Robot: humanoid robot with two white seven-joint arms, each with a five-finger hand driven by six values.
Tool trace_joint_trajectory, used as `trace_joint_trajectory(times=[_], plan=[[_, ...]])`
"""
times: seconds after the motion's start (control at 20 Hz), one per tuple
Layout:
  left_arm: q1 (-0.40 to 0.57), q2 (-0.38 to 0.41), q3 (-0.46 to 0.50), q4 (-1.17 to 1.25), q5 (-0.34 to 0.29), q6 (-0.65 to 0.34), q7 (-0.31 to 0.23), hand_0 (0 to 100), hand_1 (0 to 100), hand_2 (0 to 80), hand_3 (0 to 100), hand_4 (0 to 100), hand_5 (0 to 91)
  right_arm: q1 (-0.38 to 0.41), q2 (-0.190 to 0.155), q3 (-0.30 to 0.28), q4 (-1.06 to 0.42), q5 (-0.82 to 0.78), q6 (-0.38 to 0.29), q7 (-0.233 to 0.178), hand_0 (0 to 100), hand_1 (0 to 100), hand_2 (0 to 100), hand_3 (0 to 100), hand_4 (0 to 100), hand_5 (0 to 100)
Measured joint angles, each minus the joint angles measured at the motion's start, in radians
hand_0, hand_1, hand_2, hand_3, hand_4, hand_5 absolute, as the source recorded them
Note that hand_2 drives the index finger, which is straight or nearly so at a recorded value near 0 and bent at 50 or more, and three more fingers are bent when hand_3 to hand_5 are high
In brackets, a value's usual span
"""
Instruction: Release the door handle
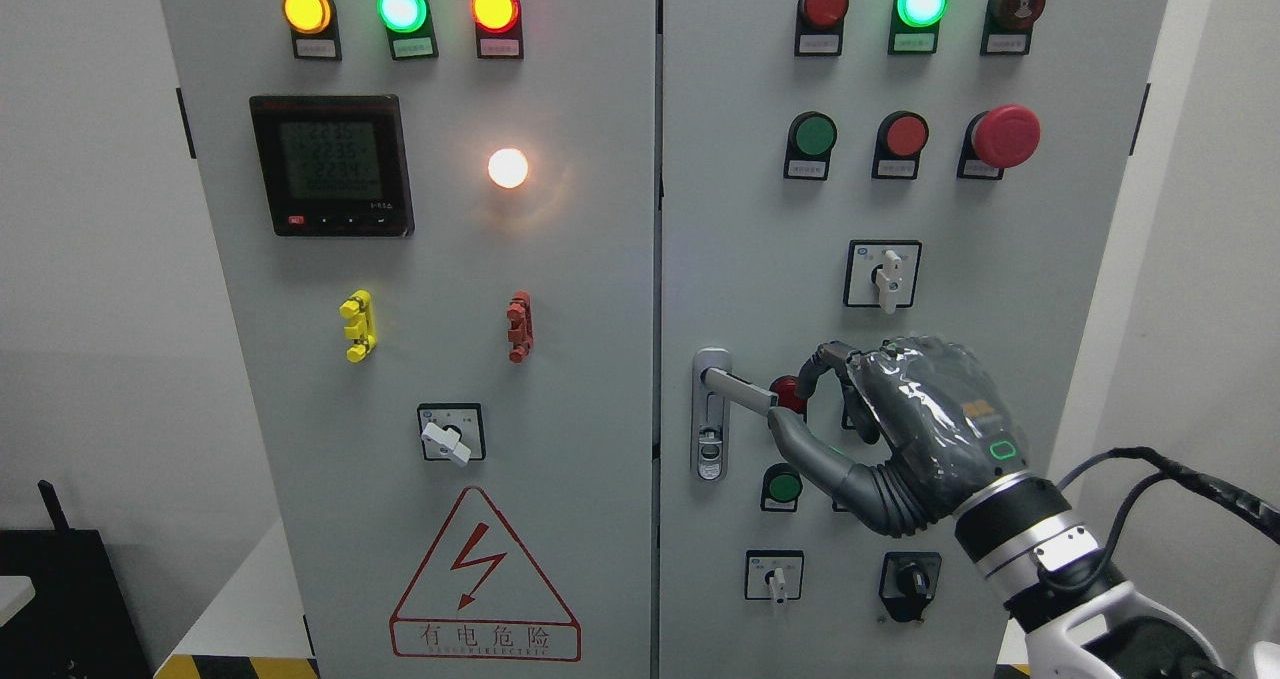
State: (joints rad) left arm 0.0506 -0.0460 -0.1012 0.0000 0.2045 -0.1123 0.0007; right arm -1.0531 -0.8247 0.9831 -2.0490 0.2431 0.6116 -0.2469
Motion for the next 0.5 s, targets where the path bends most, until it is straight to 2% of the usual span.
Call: trace_joint_trajectory(times=[0.25,0.5], plan=[[0.000,0.000,0.000,0.000,0.000,0.000,0.000,12,39,0.0,0,0,0.0,-0.017,0.016,0.000,0.013,-0.001,0.002,0.030,40,13,46,100,100,100],[0.000,0.000,0.000,0.000,0.000,0.000,0.000,12,39,0.0,0,0,0.0,-0.026,0.034,0.000,0.023,-0.001,0.029,0.036,40,13,46,100,100,100]])
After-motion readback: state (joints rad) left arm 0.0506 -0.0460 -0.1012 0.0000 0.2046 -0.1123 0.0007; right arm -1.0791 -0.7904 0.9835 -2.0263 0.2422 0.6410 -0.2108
